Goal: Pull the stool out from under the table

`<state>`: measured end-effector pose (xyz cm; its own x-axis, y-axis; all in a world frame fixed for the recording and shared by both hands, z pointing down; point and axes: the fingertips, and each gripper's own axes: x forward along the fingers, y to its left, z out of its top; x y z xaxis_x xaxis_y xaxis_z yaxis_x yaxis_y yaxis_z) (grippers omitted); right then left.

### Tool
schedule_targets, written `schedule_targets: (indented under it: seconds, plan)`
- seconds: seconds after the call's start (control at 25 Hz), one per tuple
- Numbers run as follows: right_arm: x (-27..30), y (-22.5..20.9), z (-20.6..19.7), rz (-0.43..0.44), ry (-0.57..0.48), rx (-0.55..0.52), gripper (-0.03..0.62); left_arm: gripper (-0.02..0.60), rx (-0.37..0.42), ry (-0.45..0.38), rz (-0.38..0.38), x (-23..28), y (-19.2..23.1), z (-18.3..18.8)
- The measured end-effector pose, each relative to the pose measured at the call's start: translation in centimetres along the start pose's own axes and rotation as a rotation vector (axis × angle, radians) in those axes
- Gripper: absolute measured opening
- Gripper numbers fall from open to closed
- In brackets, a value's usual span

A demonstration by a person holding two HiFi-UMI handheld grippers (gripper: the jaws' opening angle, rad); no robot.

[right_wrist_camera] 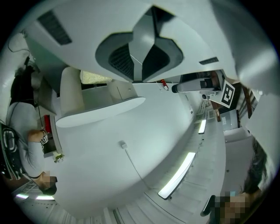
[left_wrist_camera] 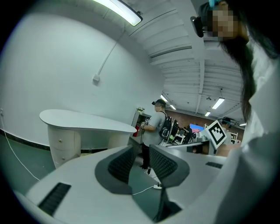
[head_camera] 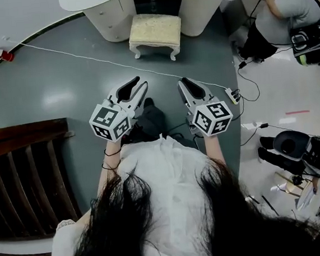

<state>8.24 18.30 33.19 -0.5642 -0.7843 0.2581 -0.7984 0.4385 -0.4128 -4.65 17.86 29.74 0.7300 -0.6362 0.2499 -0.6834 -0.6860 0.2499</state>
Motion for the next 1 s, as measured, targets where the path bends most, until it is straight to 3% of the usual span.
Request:
schedule_targets:
  seconds: [0.2, 0.48, 1.0]
  plan:
    - [5.7, -1.0, 2.5, -0.029, 0.012, 0.003, 0.069, 0.126, -0.018, -0.004, -0.001, 2.0, 6.5, 2.4]
    - [10.4, -2.0, 4.1, -0.092, 0.026, 0.025, 0.069, 0.126, -0.032, 0.021, -0.039, 3.9, 12.3, 3.5]
    - [11.5, -5.5, 4.2, -0.188, 0.066, 0.036, 0.069, 0.126, -0.036, 0.028, -0.062, 6.4, 17.4, 4.0]
